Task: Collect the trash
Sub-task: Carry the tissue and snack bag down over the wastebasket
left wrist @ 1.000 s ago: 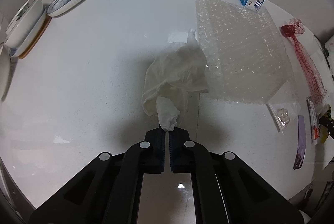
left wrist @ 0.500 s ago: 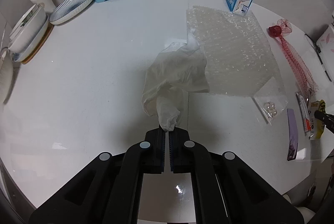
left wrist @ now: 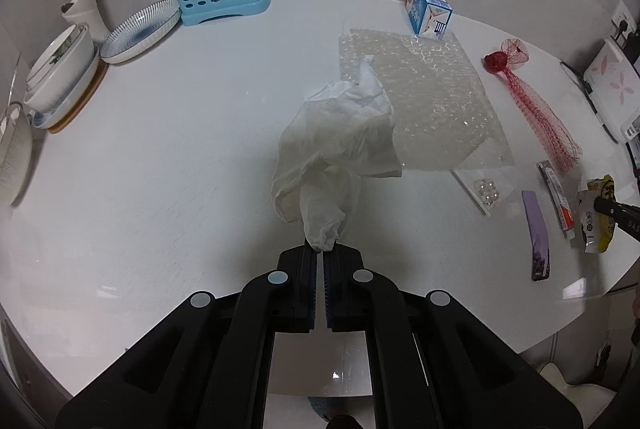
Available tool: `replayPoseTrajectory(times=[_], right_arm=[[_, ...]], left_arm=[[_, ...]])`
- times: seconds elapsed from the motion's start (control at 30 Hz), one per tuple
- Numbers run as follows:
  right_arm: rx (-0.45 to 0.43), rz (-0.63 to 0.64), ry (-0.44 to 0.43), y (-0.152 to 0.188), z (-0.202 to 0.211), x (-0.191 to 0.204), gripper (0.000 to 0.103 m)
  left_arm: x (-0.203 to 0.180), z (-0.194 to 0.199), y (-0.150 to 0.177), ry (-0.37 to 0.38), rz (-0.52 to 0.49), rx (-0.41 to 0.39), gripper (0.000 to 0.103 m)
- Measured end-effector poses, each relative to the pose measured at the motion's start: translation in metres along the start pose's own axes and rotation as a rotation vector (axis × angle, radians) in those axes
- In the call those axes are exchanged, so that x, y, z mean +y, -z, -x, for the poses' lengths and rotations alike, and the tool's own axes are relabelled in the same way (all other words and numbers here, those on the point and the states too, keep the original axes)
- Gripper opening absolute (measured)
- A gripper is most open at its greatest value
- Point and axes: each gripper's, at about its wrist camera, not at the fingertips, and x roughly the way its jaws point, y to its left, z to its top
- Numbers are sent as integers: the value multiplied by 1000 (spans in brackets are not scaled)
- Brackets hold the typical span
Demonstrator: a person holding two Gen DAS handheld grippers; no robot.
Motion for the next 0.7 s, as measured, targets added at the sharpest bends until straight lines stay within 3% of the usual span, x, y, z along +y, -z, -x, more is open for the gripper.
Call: replayPoseTrajectory(times=[0.37, 0.7], right_arm=[[-96, -30, -9, 32, 61, 17, 4], [-173, -80, -28, 112, 120, 53, 4]], left_arm=[[-1, 42, 27, 63, -51, -54, 2], [-7, 89, 81, 123, -155, -86, 2]])
